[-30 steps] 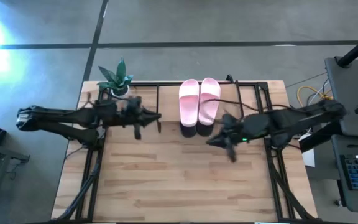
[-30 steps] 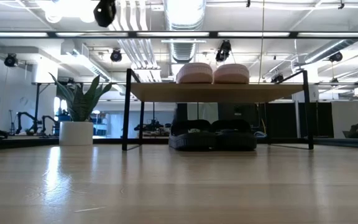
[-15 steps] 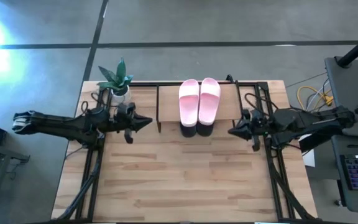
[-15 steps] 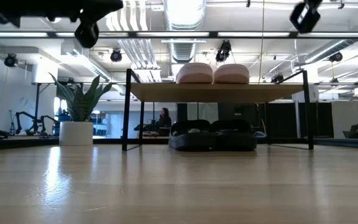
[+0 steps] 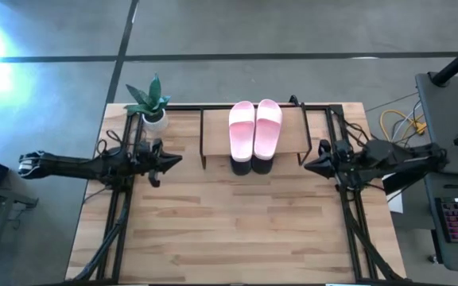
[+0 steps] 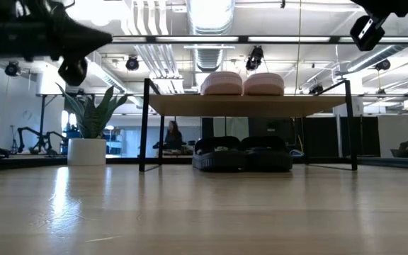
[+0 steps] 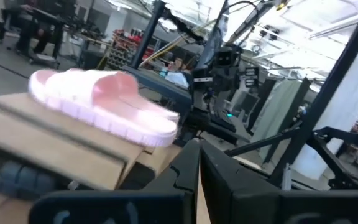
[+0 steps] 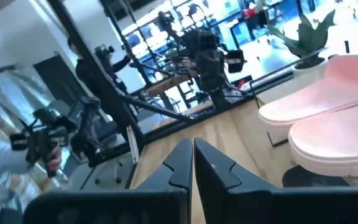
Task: Pick and place slides into the shelf
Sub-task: Return to Home Position
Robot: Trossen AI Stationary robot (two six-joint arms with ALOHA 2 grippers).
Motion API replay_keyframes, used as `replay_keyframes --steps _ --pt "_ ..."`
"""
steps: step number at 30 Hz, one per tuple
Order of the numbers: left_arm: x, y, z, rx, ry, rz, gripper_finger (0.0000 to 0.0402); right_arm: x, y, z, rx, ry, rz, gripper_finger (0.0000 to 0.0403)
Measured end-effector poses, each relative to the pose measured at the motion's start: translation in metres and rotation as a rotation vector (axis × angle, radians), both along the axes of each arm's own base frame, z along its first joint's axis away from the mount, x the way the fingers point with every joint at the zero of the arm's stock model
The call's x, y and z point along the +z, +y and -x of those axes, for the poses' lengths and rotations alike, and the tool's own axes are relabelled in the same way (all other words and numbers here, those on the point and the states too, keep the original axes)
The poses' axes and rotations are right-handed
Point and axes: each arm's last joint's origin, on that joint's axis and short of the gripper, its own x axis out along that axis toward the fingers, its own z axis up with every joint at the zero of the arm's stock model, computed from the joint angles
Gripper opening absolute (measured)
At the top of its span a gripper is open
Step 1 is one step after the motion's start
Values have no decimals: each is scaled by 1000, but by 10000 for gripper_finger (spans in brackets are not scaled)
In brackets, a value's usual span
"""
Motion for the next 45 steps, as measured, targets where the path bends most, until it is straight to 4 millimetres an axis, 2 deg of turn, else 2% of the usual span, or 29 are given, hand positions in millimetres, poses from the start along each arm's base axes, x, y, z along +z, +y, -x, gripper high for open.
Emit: replay_keyframes --steps 6,7,11,16,19,22,27,31,36,45 --pt "-25 1 13 39 -4 25 0 -11 -1 7 15 -139 83 9" --pt "-24 1 14 39 -18 31 0 -14 -1 7 12 -170 97 9" --pt "-34 1 17 39 78 24 0 -30 0 7 16 -267 147 9" --pt "-40 1 19 60 170 -173 0 -58 0 6 14 -295 141 9" --pt "-42 1 19 62 199 -203 0 -71 0 7 16 -300 123 9" --pt "-43 1 19 65 204 -203 0 -79 0 6 23 -269 123 9" --pt "-44 1 17 64 220 -202 0 -92 1 3 34 -122 131 9" --pt "-45 1 16 64 232 -202 0 -102 1 2 40 2 17 9" --pt "-46 1 16 63 244 -202 0 -104 1 0 38 43 -50 9" --pt "-46 1 16 63 243 -202 0 -105 1 -1 38 61 -48 9"
